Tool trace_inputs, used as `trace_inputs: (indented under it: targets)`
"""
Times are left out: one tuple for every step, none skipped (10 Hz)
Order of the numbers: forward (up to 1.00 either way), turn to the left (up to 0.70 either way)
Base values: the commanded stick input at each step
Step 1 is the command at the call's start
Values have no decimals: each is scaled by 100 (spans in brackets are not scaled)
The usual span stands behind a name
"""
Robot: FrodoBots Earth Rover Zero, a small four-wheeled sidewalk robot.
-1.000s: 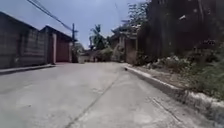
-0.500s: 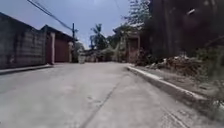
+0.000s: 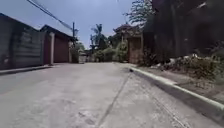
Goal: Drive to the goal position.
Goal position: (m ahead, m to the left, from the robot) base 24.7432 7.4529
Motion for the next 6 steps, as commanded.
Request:
trace_inputs:
  targets:
    - [100, 3]
    - [100, 3]
    - [100, 3]
    - [100, 3]
    - [100, 3]
    - [100, 3]
